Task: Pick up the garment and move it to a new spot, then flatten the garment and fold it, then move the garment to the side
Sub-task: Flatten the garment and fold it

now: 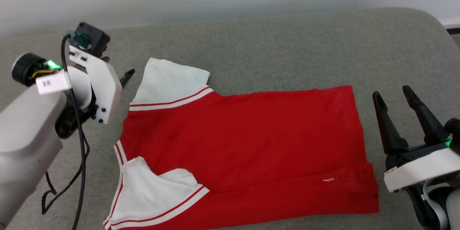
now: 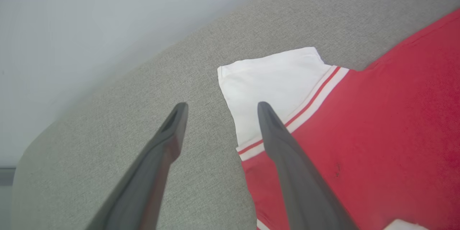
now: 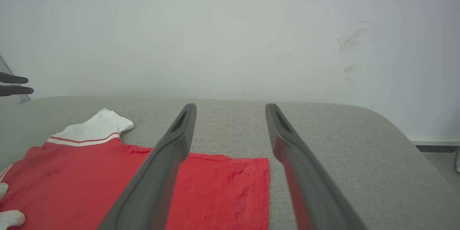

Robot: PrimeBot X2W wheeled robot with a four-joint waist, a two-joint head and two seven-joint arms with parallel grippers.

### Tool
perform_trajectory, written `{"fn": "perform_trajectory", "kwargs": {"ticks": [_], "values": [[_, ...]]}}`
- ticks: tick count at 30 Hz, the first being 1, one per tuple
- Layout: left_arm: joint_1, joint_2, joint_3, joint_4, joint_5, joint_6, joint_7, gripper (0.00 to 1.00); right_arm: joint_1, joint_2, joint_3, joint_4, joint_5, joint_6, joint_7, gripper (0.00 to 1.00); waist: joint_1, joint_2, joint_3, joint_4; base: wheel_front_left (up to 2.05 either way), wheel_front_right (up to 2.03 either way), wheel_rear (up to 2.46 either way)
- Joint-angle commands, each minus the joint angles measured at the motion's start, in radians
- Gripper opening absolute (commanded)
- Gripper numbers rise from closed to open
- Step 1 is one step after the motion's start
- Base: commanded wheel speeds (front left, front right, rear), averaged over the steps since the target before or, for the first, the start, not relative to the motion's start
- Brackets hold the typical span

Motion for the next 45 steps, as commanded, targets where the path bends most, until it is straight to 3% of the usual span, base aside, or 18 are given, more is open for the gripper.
{"fn": "perform_trajectory", "kwargs": {"ticks": [1,10,15,23,30,32,39,45], "values": [[-0.05,-0.005,-0.007,0.029,-0.011,-0.016,0.058,1.0,-0.025,0.007,0.006,-0.016,-0.005,-0.001,-0.005,1.0,-0.0001,0.0,0.078,-0.047,0.0,0.0,0.0],[-0.255,0.0,-0.018,0.115,-0.05,-0.043,0.305,1.0,-0.064,0.031,0.024,-0.043,-0.016,-0.001,-0.02,1.0,-0.0001,0.0,0.218,-0.104,0.0,0.0,0.0],[-0.339,-0.016,0.001,0.174,-0.093,-0.036,0.419,1.0,-0.098,0.032,0.033,-0.042,-0.012,-0.001,-0.036,1.0,-0.0001,0.0,0.288,-0.128,0.0,0.0,0.0],[-0.392,-0.02,-0.015,0.211,-0.096,-0.04,0.504,1.0,-0.138,0.033,0.047,-0.021,-0.006,-0.001,-0.056,1.0,-0.0001,0.0,0.362,-0.149,0.0,0.0,0.0],[-0.335,-0.022,-0.067,0.248,-0.096,-0.044,0.559,1.0,-0.155,0.026,0.05,-0.001,0.001,-0.001,-0.068,1.0,-0.0001,0.0,0.382,-0.151,0.0,0.0,0.0],[-0.32,-0.025,-0.078,0.247,-0.094,-0.048,0.559,0.0,-0.164,0.02,0.048,0.002,0.003,-0.001,-0.067,1.0,-0.0001,0.0,0.381,-0.15,0.0,0.0,0.0],[-0.34,-0.043,-0.057,0.233,-0.089,-0.045,0.459,0.0,-0.198,-0.023,0.037,0.007,0.013,-0.001,-0.048,1.0,-0.0001,0.0,0.352,-0.124,0.0,0.0,0.0],[-0.354,-0.07,-0.062,0.195,-0.081,-0.054,0.371,0.0,-0.254,-0.144,0.052,0.009,0.052,-0.001,0.078,1.0,-0.0001,0.0,0.304,-0.08,0.0,0.0,0.0]]}}
